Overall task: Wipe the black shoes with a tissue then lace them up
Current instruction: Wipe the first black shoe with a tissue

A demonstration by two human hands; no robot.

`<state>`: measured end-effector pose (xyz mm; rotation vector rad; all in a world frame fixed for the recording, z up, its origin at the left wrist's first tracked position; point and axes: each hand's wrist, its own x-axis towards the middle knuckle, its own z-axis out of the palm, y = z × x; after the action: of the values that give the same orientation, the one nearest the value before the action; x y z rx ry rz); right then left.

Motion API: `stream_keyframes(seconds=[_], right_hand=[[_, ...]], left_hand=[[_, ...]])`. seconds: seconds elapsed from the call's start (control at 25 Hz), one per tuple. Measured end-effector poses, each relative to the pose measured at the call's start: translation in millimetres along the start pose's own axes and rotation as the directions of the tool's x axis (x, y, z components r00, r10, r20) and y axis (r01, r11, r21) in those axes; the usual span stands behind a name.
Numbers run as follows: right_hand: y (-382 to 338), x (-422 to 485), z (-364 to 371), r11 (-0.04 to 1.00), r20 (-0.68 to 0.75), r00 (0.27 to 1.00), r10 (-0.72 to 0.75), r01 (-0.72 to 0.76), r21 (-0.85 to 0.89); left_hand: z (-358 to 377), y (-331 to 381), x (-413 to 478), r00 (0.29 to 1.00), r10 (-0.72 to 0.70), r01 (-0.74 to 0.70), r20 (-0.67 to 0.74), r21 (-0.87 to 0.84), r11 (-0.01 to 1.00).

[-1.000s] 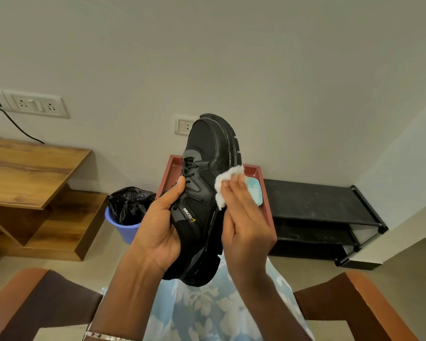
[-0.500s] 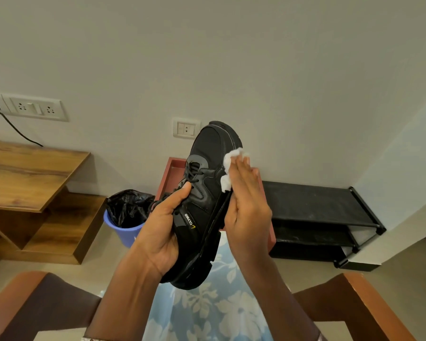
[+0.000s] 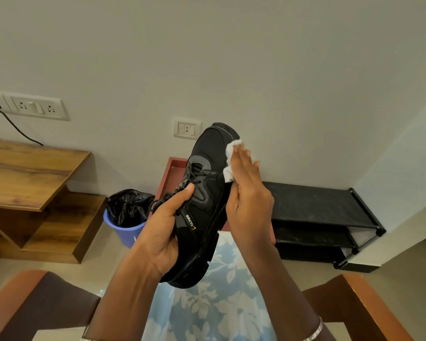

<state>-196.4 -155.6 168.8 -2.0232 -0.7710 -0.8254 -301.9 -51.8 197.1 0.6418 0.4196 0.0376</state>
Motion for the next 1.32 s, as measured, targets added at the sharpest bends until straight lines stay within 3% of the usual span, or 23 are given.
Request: stream_keyframes(seconds=[0.28,0.4,0.6,0.76,0.92,1.0,1.2,1.32], right_hand=[[-11,-72,15,0.999,-0.045,0.998,-0.037,0.037,0.006],[-2,-49,15,0.998,-0.022,0.998,-0.066,0.066,0.013],[5,6,5,0.998,-0.003,1.000,0.016,-0.016,0.064],[0,-35,11,1.000,-0.070,0.997,-0.018,0.019,0.009],[-2,-77,18,0.997,0.004,0.998,-0.063,0.063,-0.035],[2,-57,15,0.997,-0.001,0.997,-0.078,0.078,-0.001],[9,12,-2,0.997,0.011,0.999,0.046,-0.046,0.069],[12,-2,-4,0.996,-0.026,0.999,0.023,-0.020,0.092]], left_hand=[[-7,1,2,1.000,-0.023,0.023,-0.009,-0.054,0.998],[-9,0,5,1.000,0.004,-0.005,-0.029,-0.005,1.000],[-4,0,1,0.997,0.032,-0.024,-0.064,0.117,0.993],[-4,0,1,0.999,0.014,-0.012,-0.046,0.049,0.999],[-10,-1,4,0.998,0.011,-0.012,-0.067,-0.016,1.000],[-10,-1,4,0.996,0.031,-0.030,-0.080,0.013,0.999],[-5,-6,3,0.990,0.059,-0.034,-0.126,0.189,0.981],[-5,-5,2,0.988,0.082,-0.057,-0.131,0.187,0.981]])
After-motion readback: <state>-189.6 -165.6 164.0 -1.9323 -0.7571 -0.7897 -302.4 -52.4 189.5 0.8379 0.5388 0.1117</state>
